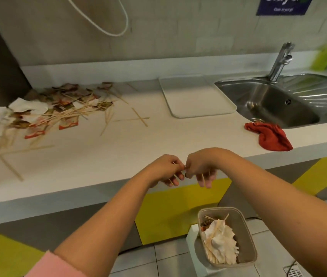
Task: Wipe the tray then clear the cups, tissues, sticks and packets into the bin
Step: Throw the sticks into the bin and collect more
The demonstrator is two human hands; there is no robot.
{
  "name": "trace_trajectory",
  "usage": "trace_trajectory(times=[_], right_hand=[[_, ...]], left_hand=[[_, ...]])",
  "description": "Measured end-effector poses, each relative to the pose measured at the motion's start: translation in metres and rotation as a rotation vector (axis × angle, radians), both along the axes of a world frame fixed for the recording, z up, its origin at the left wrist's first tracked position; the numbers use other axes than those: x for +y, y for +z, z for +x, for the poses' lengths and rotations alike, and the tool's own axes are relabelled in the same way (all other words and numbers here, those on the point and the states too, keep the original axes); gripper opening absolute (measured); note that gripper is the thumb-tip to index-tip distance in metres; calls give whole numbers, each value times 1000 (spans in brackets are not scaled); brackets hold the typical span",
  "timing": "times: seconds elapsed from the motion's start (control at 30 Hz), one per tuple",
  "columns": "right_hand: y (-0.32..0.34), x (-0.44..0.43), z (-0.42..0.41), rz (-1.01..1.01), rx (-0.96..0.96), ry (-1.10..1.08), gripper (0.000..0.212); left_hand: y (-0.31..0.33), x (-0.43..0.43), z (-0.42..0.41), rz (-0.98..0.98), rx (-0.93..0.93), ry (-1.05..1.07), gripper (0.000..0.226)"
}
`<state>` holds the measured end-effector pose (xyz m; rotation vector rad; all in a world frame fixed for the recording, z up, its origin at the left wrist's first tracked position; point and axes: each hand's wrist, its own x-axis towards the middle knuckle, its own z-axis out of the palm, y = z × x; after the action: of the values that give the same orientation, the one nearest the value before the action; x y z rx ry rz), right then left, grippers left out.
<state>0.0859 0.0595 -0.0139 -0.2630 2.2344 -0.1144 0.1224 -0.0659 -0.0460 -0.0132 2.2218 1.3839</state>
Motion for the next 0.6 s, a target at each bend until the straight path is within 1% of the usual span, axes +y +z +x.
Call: trace_trajectory(times=[0.07, 0.23, 0.33, 0.53, 0.6], right_hand=[[17, -17, -8, -47, 70, 37, 17], [28, -62, -36, -133, 254, 51, 20], [28, -88, -58, -185, 349, 32, 15], [5, -128, -114, -239, 584, -77, 20], [-7, -138, -131, -230, 650, -96, 26]], left_hand=[[10, -18, -9, -1, 63, 63, 13], [26, -67, -36, -28, 144, 222, 13], [29, -96, -55, -55, 183, 300, 12], [31, -148, -91, -59, 198, 406, 9], [32, -161, -99, -48, 195, 428, 9]])
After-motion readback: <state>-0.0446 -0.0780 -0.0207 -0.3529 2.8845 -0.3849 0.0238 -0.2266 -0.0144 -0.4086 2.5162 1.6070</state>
